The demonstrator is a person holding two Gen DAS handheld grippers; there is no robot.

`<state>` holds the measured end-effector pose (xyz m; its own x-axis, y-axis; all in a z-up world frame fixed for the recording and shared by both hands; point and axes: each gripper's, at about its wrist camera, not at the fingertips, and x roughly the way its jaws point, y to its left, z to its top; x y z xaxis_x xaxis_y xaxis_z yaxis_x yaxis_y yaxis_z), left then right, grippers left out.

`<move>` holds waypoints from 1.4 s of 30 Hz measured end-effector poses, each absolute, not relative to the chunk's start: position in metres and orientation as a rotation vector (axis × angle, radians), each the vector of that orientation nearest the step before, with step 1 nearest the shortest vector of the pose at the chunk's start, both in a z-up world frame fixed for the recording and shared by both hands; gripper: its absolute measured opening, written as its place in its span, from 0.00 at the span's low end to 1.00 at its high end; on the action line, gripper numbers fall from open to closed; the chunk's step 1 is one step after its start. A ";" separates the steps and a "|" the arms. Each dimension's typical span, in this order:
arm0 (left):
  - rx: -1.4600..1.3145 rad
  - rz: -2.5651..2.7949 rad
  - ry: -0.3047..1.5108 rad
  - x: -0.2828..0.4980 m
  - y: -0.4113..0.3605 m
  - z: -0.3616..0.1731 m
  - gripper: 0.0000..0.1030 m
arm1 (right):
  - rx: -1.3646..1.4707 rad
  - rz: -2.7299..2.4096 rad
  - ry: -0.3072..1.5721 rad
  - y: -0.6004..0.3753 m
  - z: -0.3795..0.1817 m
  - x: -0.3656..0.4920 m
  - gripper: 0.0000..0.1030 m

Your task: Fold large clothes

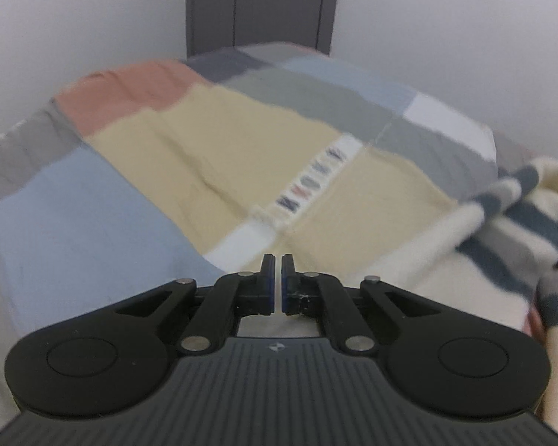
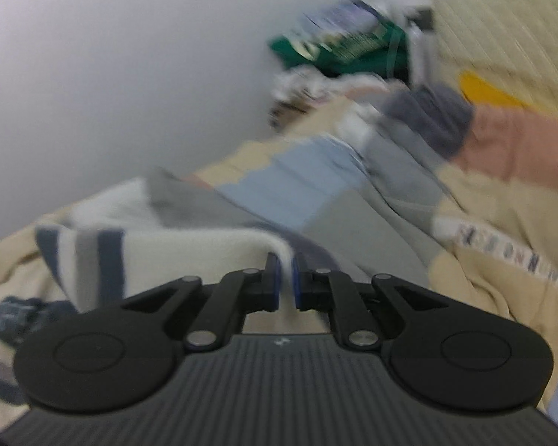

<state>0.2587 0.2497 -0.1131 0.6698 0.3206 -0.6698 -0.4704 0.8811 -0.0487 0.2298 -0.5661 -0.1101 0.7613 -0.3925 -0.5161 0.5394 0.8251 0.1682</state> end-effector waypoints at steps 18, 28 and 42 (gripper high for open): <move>-0.206 0.418 0.717 0.253 0.244 -0.111 0.26 | 0.549 -0.510 0.533 -0.570 -0.121 0.191 0.64; -0.246 0.389 0.639 0.191 0.238 -0.071 0.56 | 0.435 -0.466 0.752 -0.546 -0.124 0.182 0.64; -0.453 0.440 0.678 0.147 0.268 -0.070 0.56 | 0.424 -0.683 0.534 -0.577 -0.100 0.146 0.09</move>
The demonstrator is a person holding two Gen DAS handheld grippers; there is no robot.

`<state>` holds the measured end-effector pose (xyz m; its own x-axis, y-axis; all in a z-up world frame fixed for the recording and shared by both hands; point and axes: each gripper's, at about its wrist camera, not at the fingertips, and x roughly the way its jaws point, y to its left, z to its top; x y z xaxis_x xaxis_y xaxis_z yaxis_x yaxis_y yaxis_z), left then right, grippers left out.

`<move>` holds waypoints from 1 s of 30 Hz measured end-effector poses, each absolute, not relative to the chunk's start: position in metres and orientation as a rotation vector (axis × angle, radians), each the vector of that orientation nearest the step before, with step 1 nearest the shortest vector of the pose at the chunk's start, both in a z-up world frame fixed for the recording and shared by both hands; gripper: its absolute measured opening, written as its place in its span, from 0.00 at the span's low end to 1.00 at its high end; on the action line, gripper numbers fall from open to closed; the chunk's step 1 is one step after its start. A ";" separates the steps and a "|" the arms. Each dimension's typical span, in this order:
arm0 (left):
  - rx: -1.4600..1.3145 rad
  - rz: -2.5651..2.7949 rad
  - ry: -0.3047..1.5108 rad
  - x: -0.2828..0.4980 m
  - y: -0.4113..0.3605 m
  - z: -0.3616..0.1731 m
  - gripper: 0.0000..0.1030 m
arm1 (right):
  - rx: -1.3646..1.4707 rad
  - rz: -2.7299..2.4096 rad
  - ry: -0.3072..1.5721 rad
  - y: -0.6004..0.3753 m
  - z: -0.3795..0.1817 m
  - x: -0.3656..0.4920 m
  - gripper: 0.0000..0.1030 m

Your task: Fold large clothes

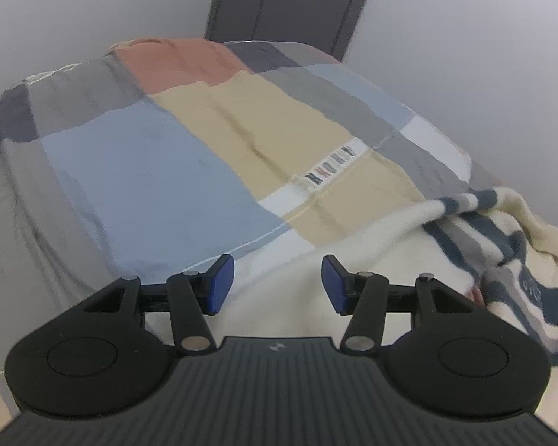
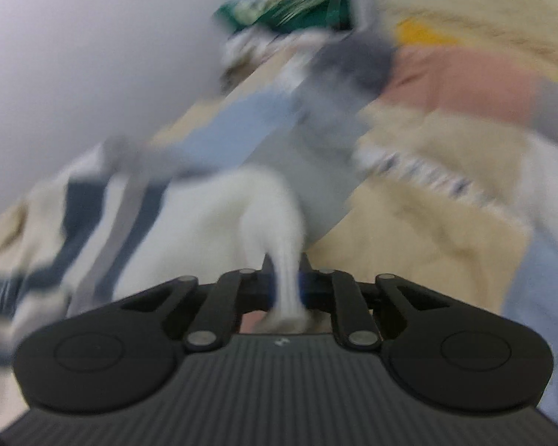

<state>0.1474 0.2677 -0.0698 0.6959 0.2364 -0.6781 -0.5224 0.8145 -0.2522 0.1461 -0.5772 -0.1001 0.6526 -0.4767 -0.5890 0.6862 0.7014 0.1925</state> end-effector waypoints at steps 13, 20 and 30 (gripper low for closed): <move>-0.414 0.514 0.812 0.161 0.276 -0.092 0.56 | 0.427 -0.827 0.558 -0.615 -0.127 0.138 0.09; -0.454 0.496 0.803 0.162 0.273 -0.096 0.10 | 0.346 -0.825 0.586 -0.614 -0.130 0.146 0.09; -0.258 0.667 0.518 0.168 0.263 -0.057 0.08 | 0.295 -0.827 0.514 -0.614 -0.125 0.141 0.09</move>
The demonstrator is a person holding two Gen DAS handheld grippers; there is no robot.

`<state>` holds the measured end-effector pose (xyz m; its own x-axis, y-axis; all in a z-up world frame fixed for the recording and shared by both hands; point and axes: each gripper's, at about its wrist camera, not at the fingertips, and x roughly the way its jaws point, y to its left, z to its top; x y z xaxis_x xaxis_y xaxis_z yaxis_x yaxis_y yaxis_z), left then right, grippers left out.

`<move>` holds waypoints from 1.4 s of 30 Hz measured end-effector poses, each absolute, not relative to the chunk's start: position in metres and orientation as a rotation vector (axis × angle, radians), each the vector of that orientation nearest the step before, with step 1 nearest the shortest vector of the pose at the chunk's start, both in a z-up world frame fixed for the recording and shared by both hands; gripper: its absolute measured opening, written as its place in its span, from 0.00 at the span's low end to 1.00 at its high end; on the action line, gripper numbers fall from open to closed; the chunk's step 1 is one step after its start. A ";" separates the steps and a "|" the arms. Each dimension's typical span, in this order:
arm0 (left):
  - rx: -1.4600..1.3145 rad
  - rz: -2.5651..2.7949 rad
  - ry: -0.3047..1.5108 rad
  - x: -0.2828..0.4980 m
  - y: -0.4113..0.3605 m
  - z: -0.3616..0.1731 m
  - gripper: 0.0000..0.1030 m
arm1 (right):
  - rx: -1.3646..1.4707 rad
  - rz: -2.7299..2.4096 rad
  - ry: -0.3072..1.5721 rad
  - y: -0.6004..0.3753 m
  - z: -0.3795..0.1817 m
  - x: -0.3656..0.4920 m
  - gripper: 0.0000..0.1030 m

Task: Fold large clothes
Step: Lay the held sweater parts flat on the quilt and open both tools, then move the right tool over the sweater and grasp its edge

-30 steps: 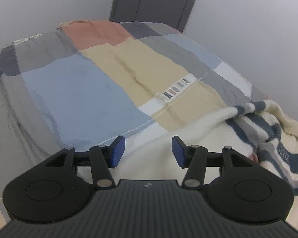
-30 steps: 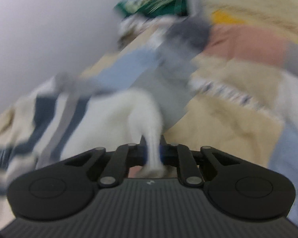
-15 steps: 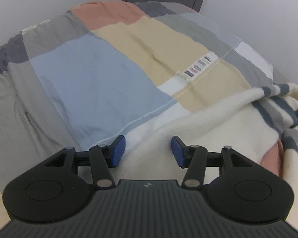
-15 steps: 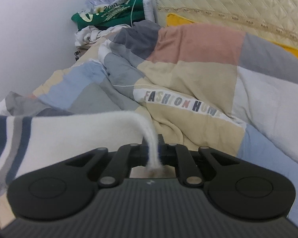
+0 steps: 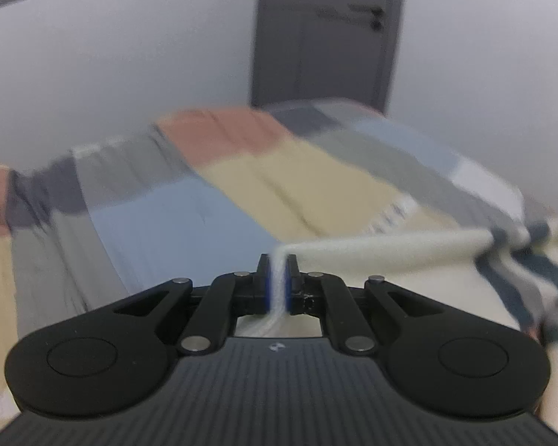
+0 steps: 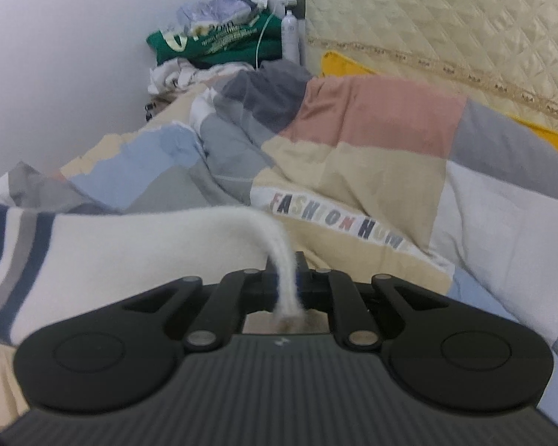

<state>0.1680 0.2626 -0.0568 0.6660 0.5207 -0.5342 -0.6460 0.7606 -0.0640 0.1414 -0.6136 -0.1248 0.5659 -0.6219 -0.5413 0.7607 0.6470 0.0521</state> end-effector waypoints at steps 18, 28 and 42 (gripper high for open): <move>-0.319 0.664 0.659 0.193 0.278 -0.088 0.69 | 0.403 -0.826 0.650 -0.616 -0.143 0.153 0.48; -0.459 0.343 0.530 0.158 0.199 -0.039 0.69 | 0.417 -0.636 0.458 -0.550 -0.080 0.152 0.59; -0.361 -0.082 0.721 0.136 0.062 -0.068 0.69 | 0.827 0.000 0.793 -0.407 -0.131 0.139 0.59</move>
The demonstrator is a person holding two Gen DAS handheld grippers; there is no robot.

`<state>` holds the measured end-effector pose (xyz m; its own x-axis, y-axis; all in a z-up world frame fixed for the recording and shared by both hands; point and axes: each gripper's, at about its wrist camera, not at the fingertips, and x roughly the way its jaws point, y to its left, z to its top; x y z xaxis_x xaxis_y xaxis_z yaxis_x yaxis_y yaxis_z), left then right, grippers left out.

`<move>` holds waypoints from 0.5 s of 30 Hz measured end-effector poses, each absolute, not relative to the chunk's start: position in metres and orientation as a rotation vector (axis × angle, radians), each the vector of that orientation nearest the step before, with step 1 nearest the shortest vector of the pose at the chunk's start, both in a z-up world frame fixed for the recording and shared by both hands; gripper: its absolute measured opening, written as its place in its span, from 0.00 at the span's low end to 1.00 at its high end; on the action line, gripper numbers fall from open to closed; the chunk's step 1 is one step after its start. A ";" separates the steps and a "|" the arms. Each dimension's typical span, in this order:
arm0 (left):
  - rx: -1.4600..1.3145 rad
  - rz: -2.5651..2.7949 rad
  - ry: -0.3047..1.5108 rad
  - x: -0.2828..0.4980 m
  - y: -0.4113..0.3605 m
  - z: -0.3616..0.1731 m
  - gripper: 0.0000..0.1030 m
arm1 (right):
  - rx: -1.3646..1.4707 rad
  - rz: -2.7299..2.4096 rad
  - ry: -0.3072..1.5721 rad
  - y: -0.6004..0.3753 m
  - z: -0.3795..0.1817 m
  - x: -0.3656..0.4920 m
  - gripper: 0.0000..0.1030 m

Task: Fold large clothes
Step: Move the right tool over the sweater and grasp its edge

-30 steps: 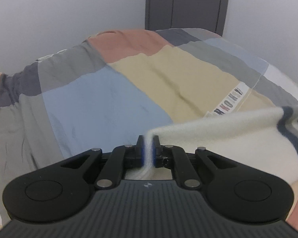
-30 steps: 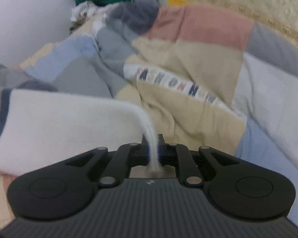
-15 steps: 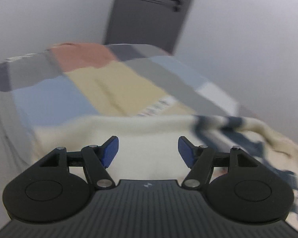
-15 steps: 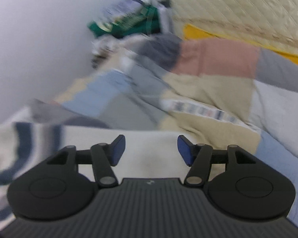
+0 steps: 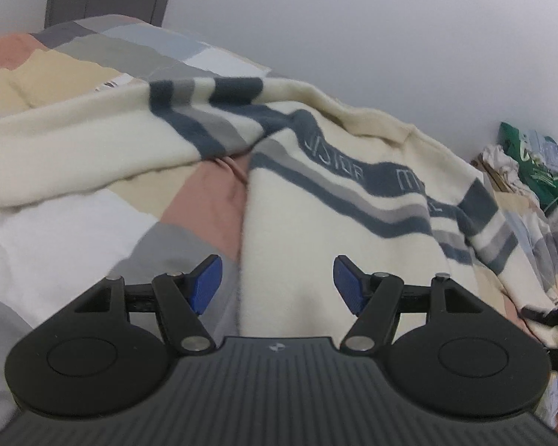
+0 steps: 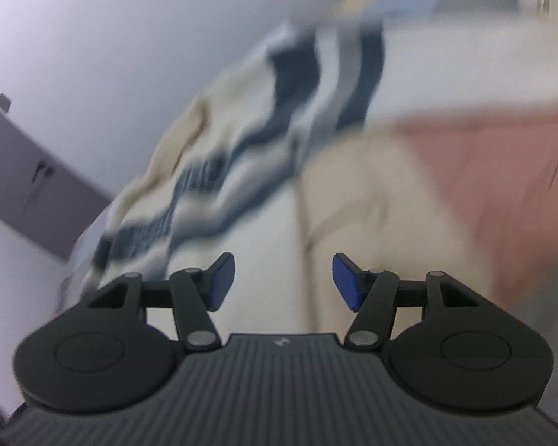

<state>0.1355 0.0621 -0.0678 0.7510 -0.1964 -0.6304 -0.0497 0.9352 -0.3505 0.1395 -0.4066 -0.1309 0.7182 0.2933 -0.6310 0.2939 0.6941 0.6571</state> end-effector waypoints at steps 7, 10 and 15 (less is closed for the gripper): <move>-0.530 -0.060 0.734 0.141 0.087 -0.078 0.69 | 0.925 0.080 0.967 -0.368 -0.172 0.132 0.60; -0.578 -0.036 0.742 0.140 0.096 -0.080 0.69 | 0.896 0.141 0.970 -0.347 -0.170 0.124 0.59; -0.672 -0.013 0.767 0.143 0.110 -0.089 0.69 | 0.890 0.188 0.873 -0.343 -0.153 0.120 0.17</move>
<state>0.1426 0.1103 -0.0892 0.7304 -0.2474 -0.6367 -0.2252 0.7928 -0.5664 0.1195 -0.3426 -0.1526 0.6515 0.4816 -0.5862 0.1973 0.6385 0.7439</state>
